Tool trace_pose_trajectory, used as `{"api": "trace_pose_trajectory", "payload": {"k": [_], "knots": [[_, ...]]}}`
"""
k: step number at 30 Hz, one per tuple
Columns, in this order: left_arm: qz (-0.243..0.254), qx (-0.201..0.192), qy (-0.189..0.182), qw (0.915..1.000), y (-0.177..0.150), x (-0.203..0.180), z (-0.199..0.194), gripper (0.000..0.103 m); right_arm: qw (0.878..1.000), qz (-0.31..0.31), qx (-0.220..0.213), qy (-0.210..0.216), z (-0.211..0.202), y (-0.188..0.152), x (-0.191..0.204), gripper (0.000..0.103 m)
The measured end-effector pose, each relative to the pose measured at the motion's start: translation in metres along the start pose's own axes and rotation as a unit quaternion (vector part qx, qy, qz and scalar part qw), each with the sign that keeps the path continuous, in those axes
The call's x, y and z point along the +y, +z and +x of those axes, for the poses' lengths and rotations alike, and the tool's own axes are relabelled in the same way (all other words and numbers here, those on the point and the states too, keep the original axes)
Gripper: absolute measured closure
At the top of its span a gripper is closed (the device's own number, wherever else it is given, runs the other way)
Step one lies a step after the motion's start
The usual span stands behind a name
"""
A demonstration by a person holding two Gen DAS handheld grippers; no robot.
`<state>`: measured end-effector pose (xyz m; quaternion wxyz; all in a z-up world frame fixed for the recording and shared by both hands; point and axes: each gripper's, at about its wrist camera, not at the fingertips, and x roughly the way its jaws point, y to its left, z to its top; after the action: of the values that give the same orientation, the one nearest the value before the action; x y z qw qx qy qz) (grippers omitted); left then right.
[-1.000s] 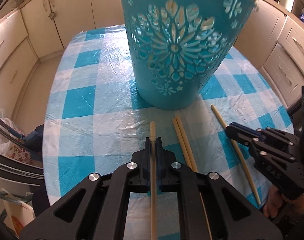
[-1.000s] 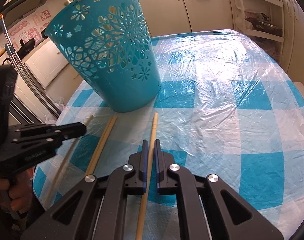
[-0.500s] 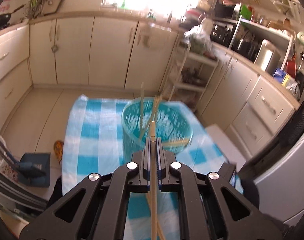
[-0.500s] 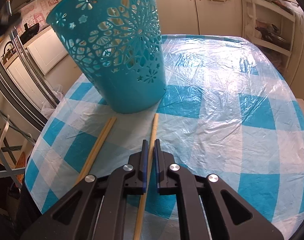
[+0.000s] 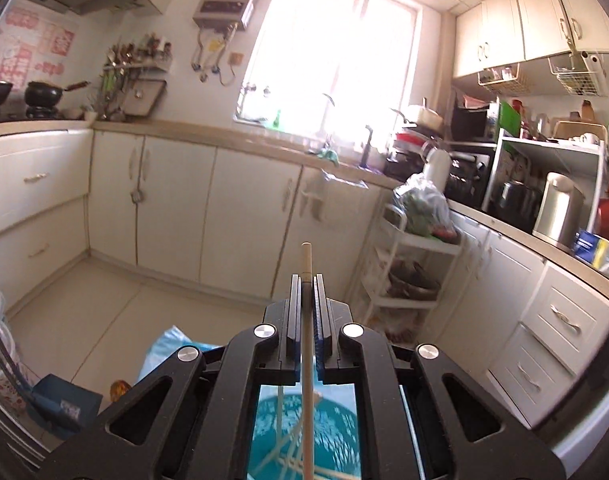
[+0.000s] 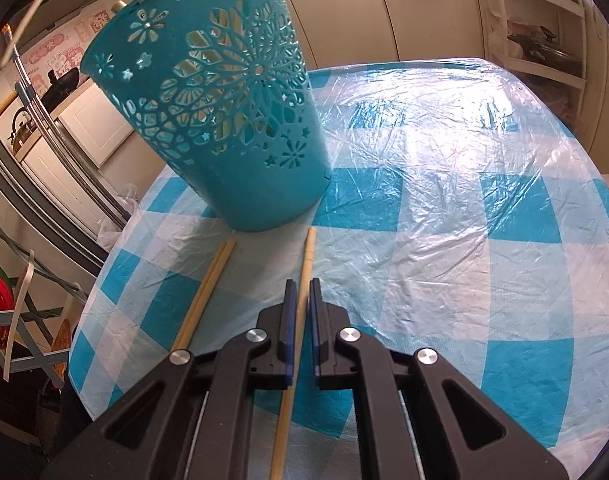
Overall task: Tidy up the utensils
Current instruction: 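Carry the left tool's chopstick into the basket and release while the right tool holds its chopstick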
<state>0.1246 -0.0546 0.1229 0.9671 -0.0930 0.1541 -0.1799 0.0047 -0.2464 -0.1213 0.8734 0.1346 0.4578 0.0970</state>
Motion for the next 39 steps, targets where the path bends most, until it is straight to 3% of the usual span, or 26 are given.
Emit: {"api": "trace_pose_trajectory", "payload": {"k": [7,19,20,21,22,24,25,31,33,36,39], "knots": [[-0.002,-0.010,0.034,0.9994,-0.018,-0.001,0.034,0.098,1.000,0.008,0.000,0.008,-0.003,0.000,-0.005,0.096],[0.030,0.068,0.039,0.9964,-0.073,0.014,0.044,0.095,1.000,0.009,0.000,0.010,-0.003,0.000,-0.007,0.096],[0.032,0.071,0.041,0.9961,-0.075,0.017,0.040,0.093,1.000,0.009,0.000,0.011,-0.003,0.000,-0.007,0.096],[0.031,0.073,0.046,0.9958,-0.076,0.021,0.034,0.083,1.000,0.010,0.000,0.012,-0.004,0.001,-0.008,0.096],[0.030,0.073,0.052,0.9955,-0.078,0.025,0.028,0.065,1.000,0.011,-0.001,0.012,-0.003,0.000,-0.008,0.096],[0.022,0.065,0.081,0.9944,-0.082,0.036,0.010,0.041,1.000,0.011,-0.002,0.012,-0.004,0.000,-0.008,0.096],[0.018,0.059,0.091,0.9939,-0.086,0.041,0.001,0.034,1.000,0.010,-0.002,0.011,-0.005,0.000,-0.008,0.096],[0.013,0.084,0.147,0.9855,-0.125,0.077,-0.038,0.019,1.000,0.000,-0.003,-0.002,-0.003,-0.001,-0.001,0.096],[0.020,0.116,0.166,0.9791,-0.148,0.089,-0.039,0.017,1.000,-0.012,-0.002,-0.013,-0.001,-0.001,0.005,0.095],[0.016,0.176,0.175,0.9686,-0.179,0.103,-0.031,0.016,0.998,-0.050,-0.001,-0.032,0.002,-0.001,0.020,0.083],[0.017,0.208,0.181,0.9611,-0.201,0.112,-0.022,0.016,0.993,-0.093,0.000,-0.069,0.007,-0.003,0.037,0.077]]}}
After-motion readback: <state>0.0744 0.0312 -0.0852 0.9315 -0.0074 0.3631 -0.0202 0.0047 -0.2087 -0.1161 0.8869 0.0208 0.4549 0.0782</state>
